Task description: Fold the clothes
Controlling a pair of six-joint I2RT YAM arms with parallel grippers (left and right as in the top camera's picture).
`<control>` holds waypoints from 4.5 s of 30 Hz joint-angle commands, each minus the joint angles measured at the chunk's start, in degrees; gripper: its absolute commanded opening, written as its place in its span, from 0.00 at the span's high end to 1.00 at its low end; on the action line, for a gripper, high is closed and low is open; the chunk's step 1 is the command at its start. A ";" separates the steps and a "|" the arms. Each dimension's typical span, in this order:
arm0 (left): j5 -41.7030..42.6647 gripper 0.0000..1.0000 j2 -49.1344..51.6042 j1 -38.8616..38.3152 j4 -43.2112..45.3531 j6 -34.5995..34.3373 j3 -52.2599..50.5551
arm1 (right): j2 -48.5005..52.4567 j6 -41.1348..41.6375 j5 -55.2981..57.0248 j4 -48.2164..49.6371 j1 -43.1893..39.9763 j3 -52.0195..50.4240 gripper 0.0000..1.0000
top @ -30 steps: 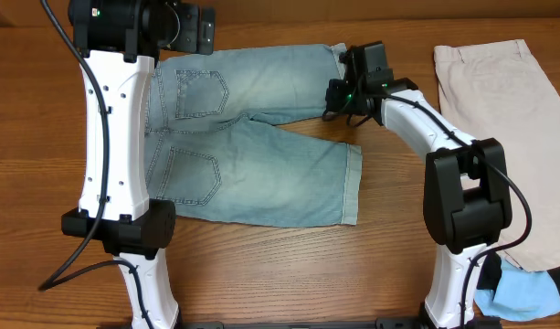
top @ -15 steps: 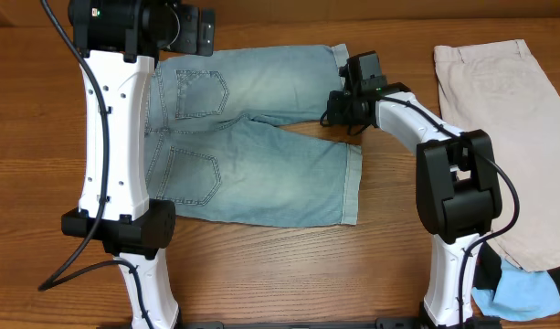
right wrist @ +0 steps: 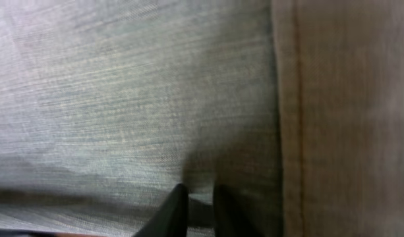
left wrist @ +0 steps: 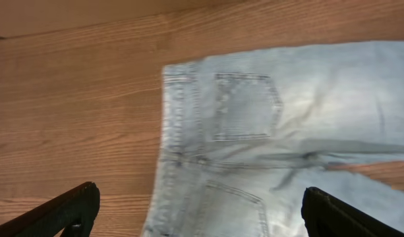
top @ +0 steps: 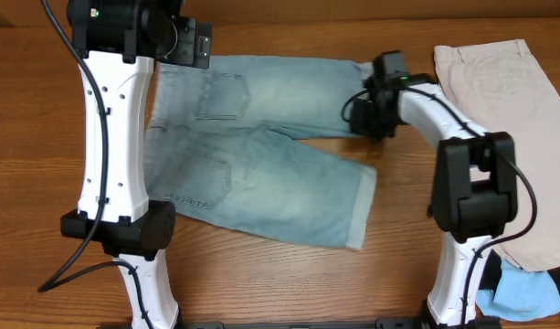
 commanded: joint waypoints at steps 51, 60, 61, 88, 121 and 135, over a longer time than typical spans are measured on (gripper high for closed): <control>4.00 0.09 -22.75 18.86 34.60 -39.63 -83.43 | -56.04 38.77 11.98 -28.30 22.38 -32.26 0.03; 0.81 0.21 -22.60 19.23 45.79 -41.13 -92.67 | -56.00 38.82 10.95 -27.15 22.38 -35.52 0.09; 0.42 0.22 -22.60 19.23 46.77 -41.13 -93.31 | -56.00 38.82 10.36 -26.58 22.38 -36.28 0.09; -0.20 0.46 -17.07 19.08 58.71 -41.11 -98.82 | -56.00 38.99 7.69 -22.27 22.38 -40.87 0.16; 3.28 0.96 -13.68 19.08 58.75 -41.09 -98.79 | -54.90 38.53 -1.81 -0.85 22.38 -58.86 0.30; 3.28 0.96 -13.68 19.08 58.25 -41.09 -98.79 | -47.54 36.98 -3.17 3.06 22.38 -58.80 0.49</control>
